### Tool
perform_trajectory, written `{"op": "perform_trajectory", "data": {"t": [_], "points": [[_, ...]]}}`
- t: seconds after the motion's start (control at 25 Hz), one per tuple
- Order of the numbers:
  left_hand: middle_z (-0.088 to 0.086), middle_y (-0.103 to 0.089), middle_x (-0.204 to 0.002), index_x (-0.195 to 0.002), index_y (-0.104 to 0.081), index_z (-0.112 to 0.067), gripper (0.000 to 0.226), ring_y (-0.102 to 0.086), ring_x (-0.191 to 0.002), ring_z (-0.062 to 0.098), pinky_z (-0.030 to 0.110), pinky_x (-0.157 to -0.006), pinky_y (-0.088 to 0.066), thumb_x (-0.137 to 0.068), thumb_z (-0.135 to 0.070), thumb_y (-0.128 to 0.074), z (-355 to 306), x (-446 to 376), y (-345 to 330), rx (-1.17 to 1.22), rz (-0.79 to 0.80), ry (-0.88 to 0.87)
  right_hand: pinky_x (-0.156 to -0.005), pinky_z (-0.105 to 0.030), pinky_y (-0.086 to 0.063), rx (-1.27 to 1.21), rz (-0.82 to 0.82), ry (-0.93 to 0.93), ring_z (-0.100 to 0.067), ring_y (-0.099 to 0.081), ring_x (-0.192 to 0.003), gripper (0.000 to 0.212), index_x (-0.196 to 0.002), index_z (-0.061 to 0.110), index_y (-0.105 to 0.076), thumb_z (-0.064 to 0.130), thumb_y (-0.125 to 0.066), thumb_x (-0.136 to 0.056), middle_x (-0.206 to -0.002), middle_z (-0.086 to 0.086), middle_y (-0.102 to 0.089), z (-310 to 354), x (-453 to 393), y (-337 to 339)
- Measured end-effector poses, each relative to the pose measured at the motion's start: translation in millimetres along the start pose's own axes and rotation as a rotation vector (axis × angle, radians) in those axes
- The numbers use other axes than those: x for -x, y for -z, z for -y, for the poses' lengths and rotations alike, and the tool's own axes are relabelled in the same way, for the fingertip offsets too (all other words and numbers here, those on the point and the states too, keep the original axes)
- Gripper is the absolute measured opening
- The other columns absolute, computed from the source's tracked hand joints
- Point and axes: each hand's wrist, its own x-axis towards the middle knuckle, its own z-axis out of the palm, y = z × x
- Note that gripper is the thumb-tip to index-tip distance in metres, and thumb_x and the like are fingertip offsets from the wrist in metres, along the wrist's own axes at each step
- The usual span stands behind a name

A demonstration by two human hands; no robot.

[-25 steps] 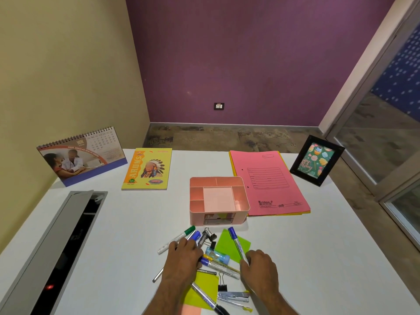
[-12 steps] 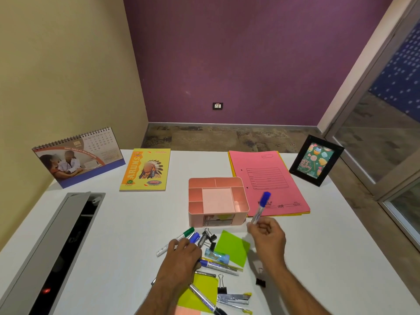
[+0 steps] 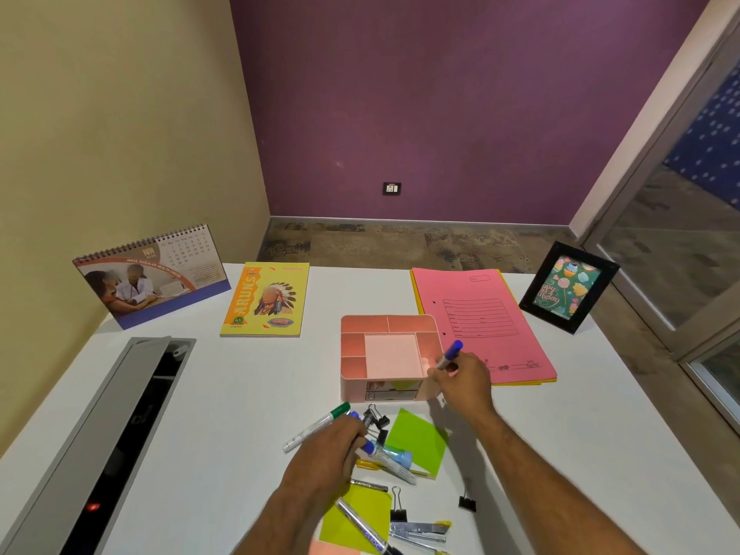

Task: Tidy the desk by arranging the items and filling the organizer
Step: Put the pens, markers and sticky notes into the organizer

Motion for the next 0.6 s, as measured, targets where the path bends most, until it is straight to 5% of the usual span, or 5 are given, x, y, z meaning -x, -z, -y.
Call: {"op": "perform_trajectory", "data": {"t": [0.16, 0.4, 0.6], "points": [[-0.014, -0.061, -0.102, -0.109, -0.057, -0.030, 0.012, -0.055, -0.087, 0.003, 0.020, -0.081, -0.047, -0.099, -0.028, -0.050, -1.5, -22.7, 1.2, 0.122, -0.053, -0.021, -0.066, -0.025, -0.042, 0.049, 0.059, -0.022, -0.017, -0.061, -0.073, 0.012, -0.092, 0.009, -0.070, 0.019, -0.071, -0.084, -0.078, -0.001, -0.067, -5.4, -0.9, -2.3], [-0.016, -0.060, -0.100, -0.112, -0.061, -0.023, 0.015, -0.054, -0.088, 0.002, 0.012, -0.079, -0.044, -0.098, -0.022, -0.054, -23.8, -49.2, 16.9, 0.192, -0.130, -0.051, -0.059, -0.025, -0.040, 0.101, 0.100, 0.026, -0.020, -0.060, -0.071, 0.012, -0.093, 0.014, -0.071, 0.021, -0.068, -0.083, -0.078, -0.002, -0.068, -11.9, -4.3, -0.8], [-0.008, -0.065, -0.106, -0.114, -0.062, -0.020, 0.018, -0.060, -0.095, 0.008, 0.024, -0.086, -0.051, -0.098, -0.019, -0.056, -34.6, -64.7, 27.5, 0.243, -0.169, -0.049, -0.061, -0.023, -0.042, -0.104, -0.096, 0.152, -0.016, -0.057, -0.072, 0.026, -0.105, 0.022, -0.067, 0.013, -0.072, -0.081, -0.080, 0.003, -0.063, 2.0, 18.2, 5.5]]}}
